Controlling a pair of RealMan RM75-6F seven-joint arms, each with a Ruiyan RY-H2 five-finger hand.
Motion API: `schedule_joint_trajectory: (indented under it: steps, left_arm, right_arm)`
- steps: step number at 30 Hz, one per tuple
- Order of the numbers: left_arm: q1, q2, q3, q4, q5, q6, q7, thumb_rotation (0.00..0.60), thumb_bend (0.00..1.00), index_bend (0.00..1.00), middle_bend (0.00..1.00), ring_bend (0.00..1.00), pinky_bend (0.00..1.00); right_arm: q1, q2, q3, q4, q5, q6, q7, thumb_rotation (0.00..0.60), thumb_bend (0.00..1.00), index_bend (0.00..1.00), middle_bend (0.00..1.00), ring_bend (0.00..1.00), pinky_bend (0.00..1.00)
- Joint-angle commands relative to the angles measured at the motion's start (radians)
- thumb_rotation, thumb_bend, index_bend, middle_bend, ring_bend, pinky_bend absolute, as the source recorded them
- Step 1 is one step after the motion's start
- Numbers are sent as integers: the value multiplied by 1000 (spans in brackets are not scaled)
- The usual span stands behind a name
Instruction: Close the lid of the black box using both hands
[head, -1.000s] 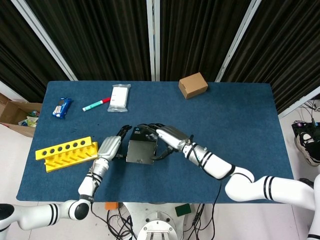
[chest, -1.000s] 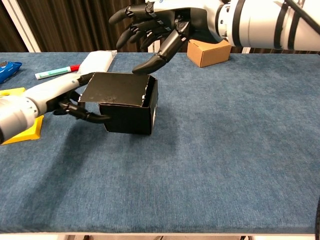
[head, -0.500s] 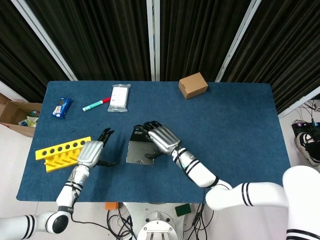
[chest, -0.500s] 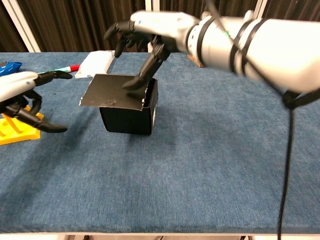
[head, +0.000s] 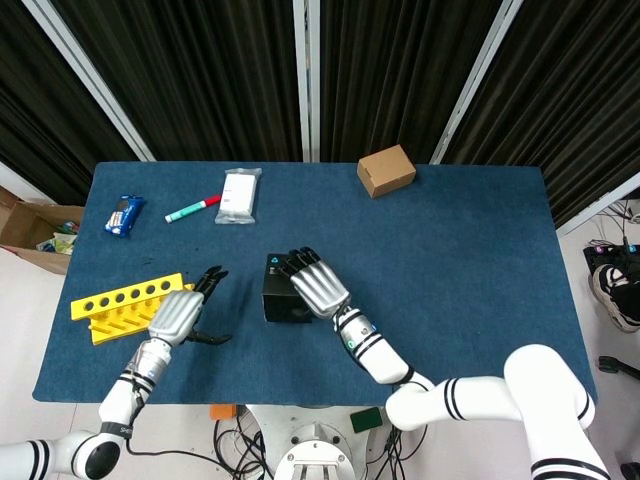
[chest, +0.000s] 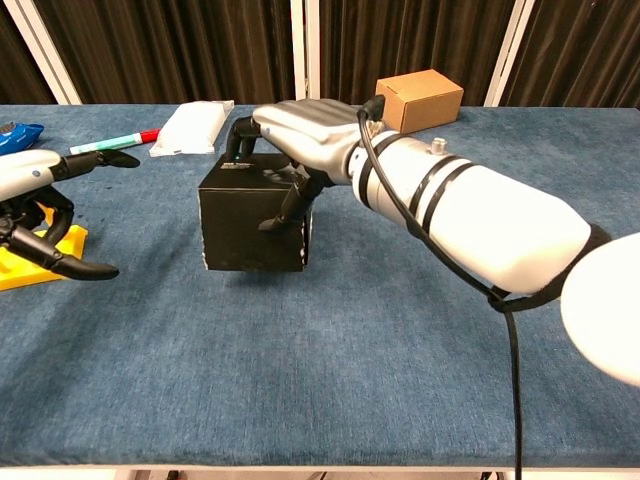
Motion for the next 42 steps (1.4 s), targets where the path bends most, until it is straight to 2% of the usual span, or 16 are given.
schedule_joint_trajectory:
  steps: [1, 5, 9, 12, 16, 19, 21, 24, 26, 28, 29, 30, 32, 35, 39, 42]
  left_arm:
    - [-4, 3, -6, 4, -3, -11, -8, 435, 33, 13, 0, 668, 941]
    - [-6, -2, -13, 15, 7, -17, -20, 437, 33, 13, 0, 668, 941]
    - [-6, -1, -18, 14, 12, -21, -28, 438, 33, 13, 0, 668, 941]
    - [-4, 0, -19, 15, 18, -21, -31, 437, 33, 12, 0, 668, 941]
    - [-1, 8, -17, 12, 25, -18, -23, 435, 33, 13, 0, 668, 941]
    - [3, 15, -16, 13, 43, 3, 0, 438, 33, 13, 0, 668, 940]
    - [10, 19, -15, 28, 69, 39, 43, 447, 33, 13, 0, 668, 930]
    - [30, 19, -16, 62, 111, 117, 109, 462, 33, 14, 13, 644, 893]
    - [47, 29, -21, 82, 130, 165, 126, 467, 33, 18, 33, 570, 854]
    - [66, 50, -25, 104, 147, 205, 121, 466, 33, 23, 44, 477, 788]
    - [77, 59, -28, 114, 152, 226, 119, 468, 33, 32, 57, 423, 716]
    - [87, 69, -30, 128, 160, 249, 117, 471, 33, 45, 89, 370, 621]
    - [115, 95, -29, 166, 179, 300, 111, 482, 32, 65, 131, 318, 532]
    - [163, 130, -24, 215, 190, 361, 80, 505, 33, 85, 140, 257, 443]
    - [227, 186, 2, 253, 189, 397, 13, 511, 33, 87, 140, 196, 338]
    - [280, 227, 34, 260, 198, 426, -5, 553, 33, 87, 139, 162, 272]
  right_arm:
    - [-22, -37, -29, 88, -99, 22, 39, 600, 217, 414, 289, 172, 218]
    - [-34, -77, -62, 204, -200, 25, 77, 600, 301, 557, 376, 256, 270]
    - [-43, -113, -84, 305, -279, 37, 91, 600, 352, 629, 420, 308, 302]
    - [-52, -132, -87, 359, -325, 54, 109, 600, 455, 649, 436, 319, 310]
    - [-69, -134, -66, 374, -360, 87, 144, 600, 468, 651, 438, 317, 308]
    - [-86, -109, -43, 339, -375, 117, 171, 600, 465, 634, 396, 294, 257]
    - [-101, -71, -35, 299, -390, 140, 169, 600, 463, 533, 327, 224, 188]
    - [-132, 0, -28, 225, -404, 175, 152, 600, 463, 390, 258, 161, 157]
    - [-167, 65, -23, 156, -398, 197, 146, 600, 463, 301, 216, 132, 146]
    - [-214, 147, -26, 71, -377, 215, 143, 600, 463, 254, 194, 119, 144]
    - [-238, 189, -30, 31, -364, 221, 141, 600, 464, 229, 181, 112, 144]
    - [-263, 235, -37, -12, -348, 223, 143, 600, 464, 210, 172, 108, 144]
    - [-329, 347, -54, -104, -308, 239, 155, 600, 463, 150, 142, 92, 142]
    - [-427, 501, -88, -200, -254, 261, 210, 600, 463, 100, 103, 60, 129]
    - [-555, 653, -143, -259, -234, 310, 323, 600, 463, 38, 52, 17, 101]
    - [-652, 719, -191, -257, -260, 362, 428, 600, 463, 20, 38, 7, 87]
